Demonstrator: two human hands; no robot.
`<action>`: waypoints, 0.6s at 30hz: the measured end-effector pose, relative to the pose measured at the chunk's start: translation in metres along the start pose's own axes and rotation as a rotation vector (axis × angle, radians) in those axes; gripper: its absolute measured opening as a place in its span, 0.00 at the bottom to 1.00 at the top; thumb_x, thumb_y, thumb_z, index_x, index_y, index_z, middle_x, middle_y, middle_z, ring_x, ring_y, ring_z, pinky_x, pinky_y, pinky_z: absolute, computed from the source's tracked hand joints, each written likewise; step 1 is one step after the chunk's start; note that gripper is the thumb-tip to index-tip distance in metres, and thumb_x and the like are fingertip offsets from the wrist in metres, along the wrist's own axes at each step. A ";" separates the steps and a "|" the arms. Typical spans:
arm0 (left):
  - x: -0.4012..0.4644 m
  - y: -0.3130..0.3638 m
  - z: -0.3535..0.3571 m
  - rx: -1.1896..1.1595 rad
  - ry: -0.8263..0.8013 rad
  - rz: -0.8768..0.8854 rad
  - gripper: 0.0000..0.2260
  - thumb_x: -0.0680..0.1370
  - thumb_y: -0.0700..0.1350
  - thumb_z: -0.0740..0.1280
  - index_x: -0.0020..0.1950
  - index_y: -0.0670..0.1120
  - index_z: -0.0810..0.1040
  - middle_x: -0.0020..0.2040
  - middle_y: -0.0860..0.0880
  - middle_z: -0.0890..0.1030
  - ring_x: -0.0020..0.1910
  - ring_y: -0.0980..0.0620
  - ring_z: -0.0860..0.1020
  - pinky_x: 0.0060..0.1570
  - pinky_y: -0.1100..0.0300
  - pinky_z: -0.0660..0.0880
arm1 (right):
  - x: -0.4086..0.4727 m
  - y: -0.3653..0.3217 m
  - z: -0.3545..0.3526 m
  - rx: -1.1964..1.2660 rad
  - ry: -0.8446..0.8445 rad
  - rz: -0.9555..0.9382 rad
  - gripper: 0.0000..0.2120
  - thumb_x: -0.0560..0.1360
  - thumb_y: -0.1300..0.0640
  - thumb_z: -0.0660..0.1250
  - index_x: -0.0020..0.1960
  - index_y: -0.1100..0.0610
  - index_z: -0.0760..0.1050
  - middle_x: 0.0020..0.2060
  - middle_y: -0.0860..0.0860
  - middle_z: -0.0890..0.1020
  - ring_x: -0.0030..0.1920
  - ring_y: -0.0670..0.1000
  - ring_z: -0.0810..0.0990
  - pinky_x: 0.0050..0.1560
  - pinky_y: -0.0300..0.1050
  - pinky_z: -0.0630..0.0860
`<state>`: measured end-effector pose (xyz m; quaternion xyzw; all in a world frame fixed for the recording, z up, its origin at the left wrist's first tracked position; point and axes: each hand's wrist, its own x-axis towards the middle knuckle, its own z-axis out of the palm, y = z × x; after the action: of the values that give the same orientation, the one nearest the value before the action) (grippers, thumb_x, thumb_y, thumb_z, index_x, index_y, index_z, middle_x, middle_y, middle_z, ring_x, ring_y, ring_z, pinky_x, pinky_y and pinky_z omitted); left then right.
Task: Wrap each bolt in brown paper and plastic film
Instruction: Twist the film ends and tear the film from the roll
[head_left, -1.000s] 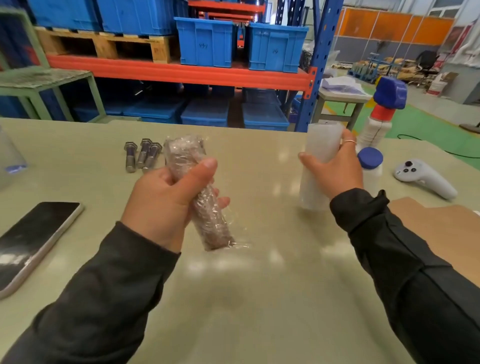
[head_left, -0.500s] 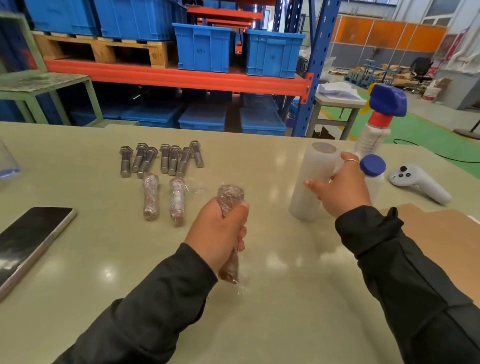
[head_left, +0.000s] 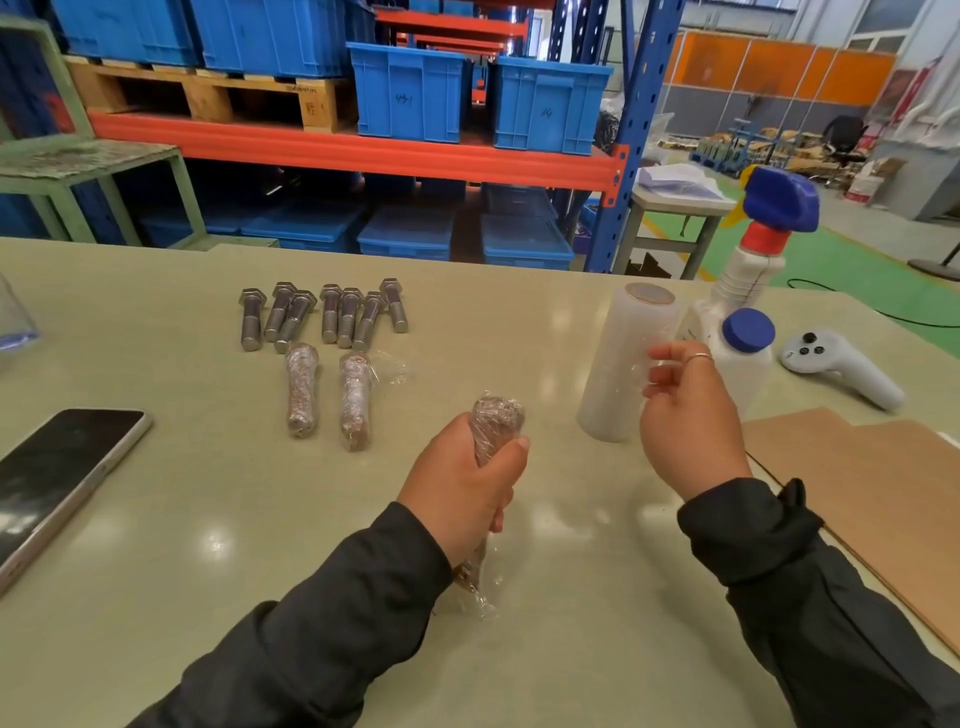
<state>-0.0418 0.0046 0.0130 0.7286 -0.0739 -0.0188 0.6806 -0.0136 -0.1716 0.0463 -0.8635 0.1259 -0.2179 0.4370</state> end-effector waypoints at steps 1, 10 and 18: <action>-0.001 0.000 0.001 0.011 -0.004 -0.001 0.10 0.77 0.41 0.63 0.37 0.46 0.66 0.27 0.52 0.68 0.24 0.50 0.66 0.27 0.59 0.66 | -0.007 -0.001 -0.001 -0.009 0.051 -0.017 0.18 0.75 0.70 0.58 0.61 0.55 0.66 0.57 0.53 0.69 0.54 0.50 0.71 0.56 0.41 0.68; -0.019 0.024 0.011 0.267 -0.297 0.075 0.16 0.64 0.38 0.60 0.24 0.58 0.76 0.16 0.53 0.70 0.14 0.58 0.67 0.17 0.69 0.63 | -0.060 -0.049 0.006 0.128 -0.765 -0.428 0.11 0.75 0.45 0.64 0.54 0.46 0.79 0.49 0.40 0.81 0.52 0.37 0.77 0.52 0.28 0.71; -0.016 0.022 0.008 -0.162 -0.389 -0.053 0.09 0.67 0.37 0.64 0.46 0.38 0.78 0.38 0.35 0.80 0.35 0.47 0.79 0.39 0.56 0.80 | -0.057 -0.053 0.011 0.231 -0.608 -0.271 0.24 0.66 0.35 0.56 0.37 0.51 0.82 0.37 0.46 0.85 0.43 0.44 0.83 0.50 0.45 0.78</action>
<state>-0.0604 -0.0029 0.0328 0.6558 -0.1831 -0.1829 0.7092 -0.0568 -0.1090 0.0681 -0.8427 -0.1511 -0.0198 0.5164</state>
